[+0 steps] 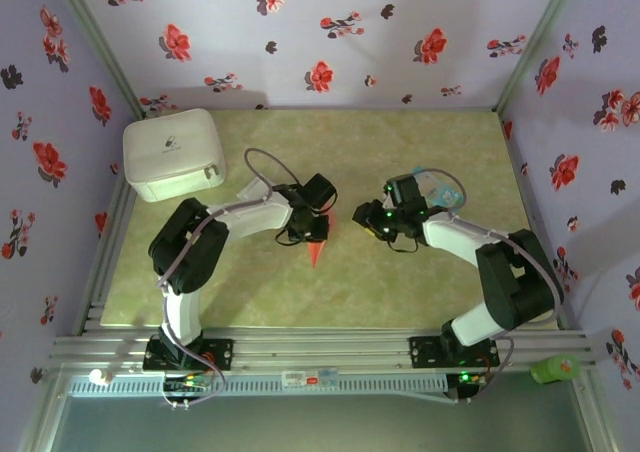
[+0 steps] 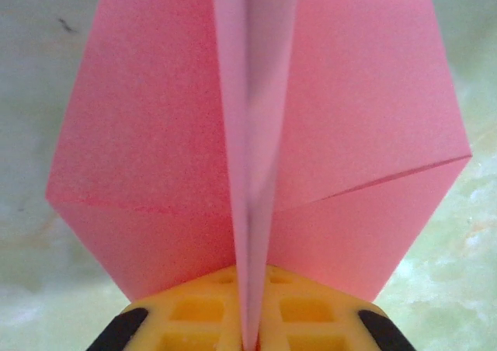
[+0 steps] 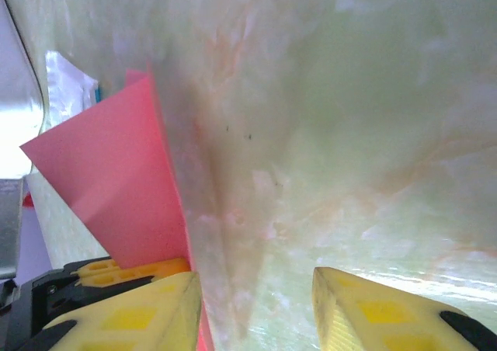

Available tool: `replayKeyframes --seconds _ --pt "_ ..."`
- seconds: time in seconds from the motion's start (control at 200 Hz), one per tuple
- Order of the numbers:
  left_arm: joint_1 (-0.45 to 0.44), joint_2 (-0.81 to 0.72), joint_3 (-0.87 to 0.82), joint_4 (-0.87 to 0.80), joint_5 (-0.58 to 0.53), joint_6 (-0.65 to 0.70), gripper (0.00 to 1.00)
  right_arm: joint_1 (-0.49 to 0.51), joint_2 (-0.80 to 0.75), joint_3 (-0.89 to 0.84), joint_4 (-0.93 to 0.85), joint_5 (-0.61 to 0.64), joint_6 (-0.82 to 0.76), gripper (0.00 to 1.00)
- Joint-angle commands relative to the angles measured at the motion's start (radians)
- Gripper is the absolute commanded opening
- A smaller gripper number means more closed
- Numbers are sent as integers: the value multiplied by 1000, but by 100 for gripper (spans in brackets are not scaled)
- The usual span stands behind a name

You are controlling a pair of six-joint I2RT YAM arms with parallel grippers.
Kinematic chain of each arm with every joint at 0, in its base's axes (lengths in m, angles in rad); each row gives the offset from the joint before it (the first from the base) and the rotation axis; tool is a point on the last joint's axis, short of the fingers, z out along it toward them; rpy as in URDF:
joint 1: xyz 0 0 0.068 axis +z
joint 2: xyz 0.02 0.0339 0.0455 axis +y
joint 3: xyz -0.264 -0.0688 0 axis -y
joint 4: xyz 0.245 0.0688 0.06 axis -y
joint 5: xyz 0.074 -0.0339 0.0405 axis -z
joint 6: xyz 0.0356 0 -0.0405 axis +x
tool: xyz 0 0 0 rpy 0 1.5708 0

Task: Fold a paper plane with a square sheet of paper (pick it up from the middle)
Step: Move a paper plane to the center of the table.

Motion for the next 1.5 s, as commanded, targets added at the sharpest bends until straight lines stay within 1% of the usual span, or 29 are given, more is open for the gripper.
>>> replayKeyframes --seconds 0.0,0.395,1.095,1.22,1.36,1.43,1.495 --pt "-6 10 38 -77 -58 -9 11 -15 -23 -25 -36 31 -21 42" --pt "-6 68 89 -106 -48 -24 12 -18 -20 -38 -18 23 -13 43" --pt "-9 125 117 -118 -47 -46 14 -20 5 -48 8 3 -9 43" --pt "-10 138 124 -127 -68 -60 17 -23 4 -50 11 2 -10 43" --pt "-16 170 157 -168 -116 -94 20 -28 1 -57 18 -3 -11 43" --pt "-24 184 167 -169 -126 -124 24 -32 -8 -63 18 -5 -14 44" --pt "-34 201 179 -169 -133 -143 26 -41 -19 -70 16 -4 -19 44"
